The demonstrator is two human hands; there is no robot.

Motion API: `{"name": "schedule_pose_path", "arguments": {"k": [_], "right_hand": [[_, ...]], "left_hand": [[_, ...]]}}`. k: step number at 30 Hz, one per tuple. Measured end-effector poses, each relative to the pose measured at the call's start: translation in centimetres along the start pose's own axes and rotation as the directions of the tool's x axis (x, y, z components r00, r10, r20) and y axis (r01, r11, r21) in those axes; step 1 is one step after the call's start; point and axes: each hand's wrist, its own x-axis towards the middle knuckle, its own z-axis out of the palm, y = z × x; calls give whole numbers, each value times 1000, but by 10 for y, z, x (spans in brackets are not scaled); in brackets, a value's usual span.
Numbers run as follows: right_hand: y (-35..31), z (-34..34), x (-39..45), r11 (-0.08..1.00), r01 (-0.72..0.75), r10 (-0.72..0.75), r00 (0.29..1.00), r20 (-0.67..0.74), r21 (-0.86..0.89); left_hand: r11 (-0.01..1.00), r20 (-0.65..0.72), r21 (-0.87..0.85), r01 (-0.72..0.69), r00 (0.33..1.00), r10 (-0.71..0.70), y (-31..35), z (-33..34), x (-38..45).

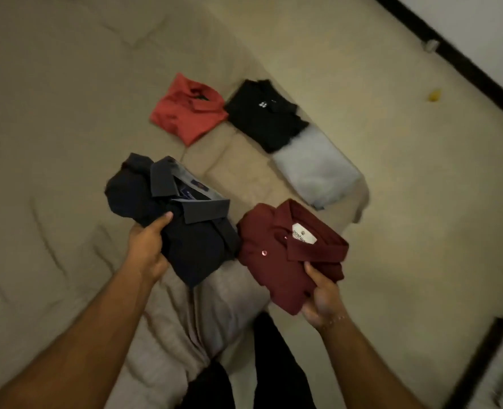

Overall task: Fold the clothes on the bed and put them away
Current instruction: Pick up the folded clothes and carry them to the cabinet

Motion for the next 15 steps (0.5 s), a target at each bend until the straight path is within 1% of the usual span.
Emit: {"name": "schedule_pose_path", "arguments": {"k": [2, 4, 7, 9, 11, 13, 15], "right_hand": [[4, -32, -54, 997, 71, -69, 996, -58, 37], [8, -70, -108, 982, 165, -153, 980, -127, 95], [8, -120, -175, 944, 270, -217, 941, -259, 188], [6, -155, -220, 914, 332, -251, 913, -321, 232], [11, -190, -262, 871, 392, -265, 883, -387, 298], [20, -236, -306, 797, 496, -298, 820, -489, 346], [36, -278, -351, 738, 562, -293, 766, -572, 374]], "left_hand": [[999, 65, 10, 44, 997, -44, -12, -2, -38], [995, 156, 55, 87, 983, -94, -31, 8, -78], [980, 284, 140, 145, 942, -180, -57, 33, -135], [958, 381, 235, 164, 891, -246, -81, 56, -174], [927, 449, 344, 146, 842, -299, -103, 82, -213], [888, 519, 444, 123, 772, -367, -138, 114, -259], [832, 551, 547, 90, 710, -439, -178, 138, -304]]}}
